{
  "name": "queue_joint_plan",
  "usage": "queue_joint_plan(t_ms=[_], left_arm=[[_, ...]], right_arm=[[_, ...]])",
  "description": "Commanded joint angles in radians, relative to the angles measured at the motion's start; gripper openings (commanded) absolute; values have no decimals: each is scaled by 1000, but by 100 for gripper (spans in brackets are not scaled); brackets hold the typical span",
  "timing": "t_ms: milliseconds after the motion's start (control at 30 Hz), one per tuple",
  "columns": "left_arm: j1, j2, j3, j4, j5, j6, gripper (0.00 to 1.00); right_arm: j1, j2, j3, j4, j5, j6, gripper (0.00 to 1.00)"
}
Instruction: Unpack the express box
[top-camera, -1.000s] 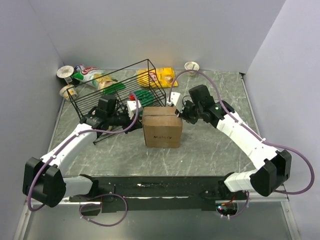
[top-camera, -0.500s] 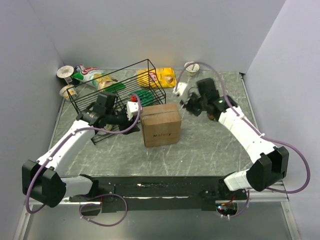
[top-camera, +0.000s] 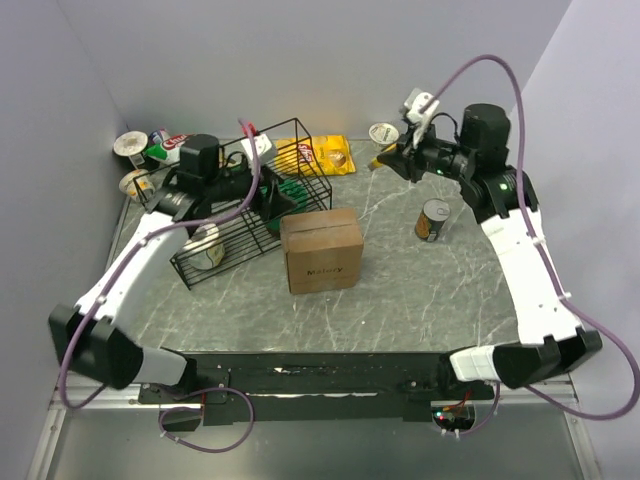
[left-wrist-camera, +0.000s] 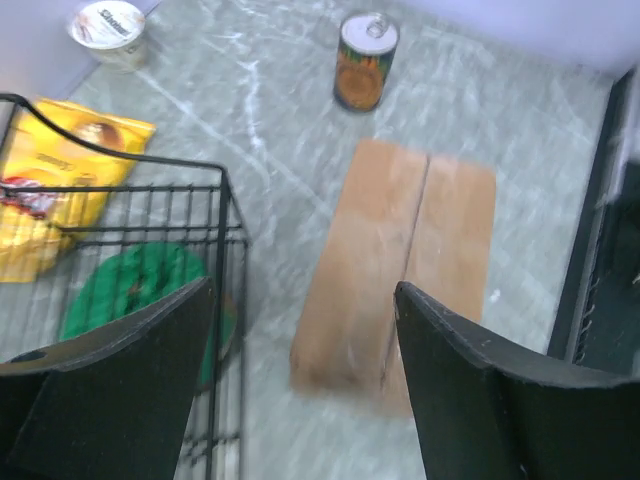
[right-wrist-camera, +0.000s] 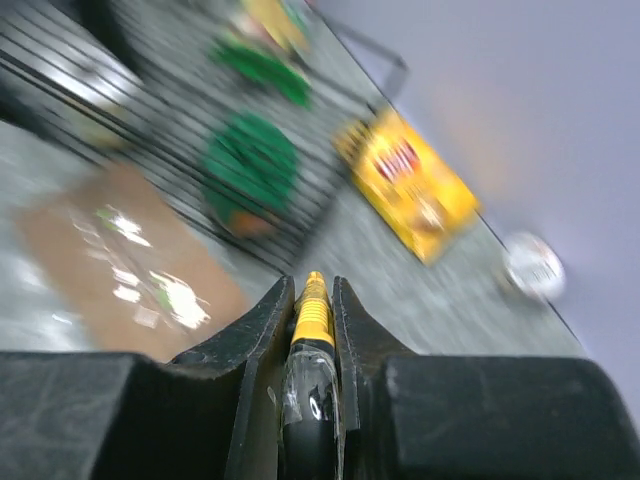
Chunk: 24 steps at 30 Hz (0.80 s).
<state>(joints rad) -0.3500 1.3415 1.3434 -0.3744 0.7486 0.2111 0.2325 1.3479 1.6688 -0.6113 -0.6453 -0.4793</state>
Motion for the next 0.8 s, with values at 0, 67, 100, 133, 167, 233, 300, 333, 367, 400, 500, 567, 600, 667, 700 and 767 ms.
queue_joint_plan(t_ms=[0,67,100,133,167,233,300,333,367,400,500,567,600,667,700,767], left_arm=[[-6,114,43,207,66,-303,77],[-12,166,63,229,78,-335,77],[-12,182,66,236,90,-364,77],[-12,211,72,238,115,-375,76],[-12,225,76,238,126,-383,76],[-12,249,69,253,152,-407,75],[-12,260,59,265,172,-421,74],[-12,269,56,267,184,-426,74],[-12,272,54,269,198,-429,74],[-12,277,45,270,204,-438,74],[-12,281,28,279,245,-447,74],[-15,278,20,278,253,-446,74],[-20,277,14,273,247,-434,74],[-27,280,13,243,216,-414,73],[-32,285,7,241,195,-409,73],[-33,295,0,232,183,-406,71]], right_arm=[[10,-115,21,263,-260,272,0],[33,-61,99,160,-309,274,0],[39,-43,164,127,-350,284,0],[45,-29,180,113,-378,298,0],[47,-15,186,108,-395,307,0],[71,-16,160,111,-416,301,0],[100,-24,119,102,-406,248,0],[135,-20,109,90,-401,225,0],[152,-13,100,78,-399,202,0],[169,-4,92,43,-395,162,0],[229,31,60,27,-376,110,0],[263,49,37,51,-367,100,0],[274,56,20,65,-366,99,0],[297,86,22,91,-369,99,0],[315,95,29,97,-369,97,0],[330,123,40,107,-367,91,0]])
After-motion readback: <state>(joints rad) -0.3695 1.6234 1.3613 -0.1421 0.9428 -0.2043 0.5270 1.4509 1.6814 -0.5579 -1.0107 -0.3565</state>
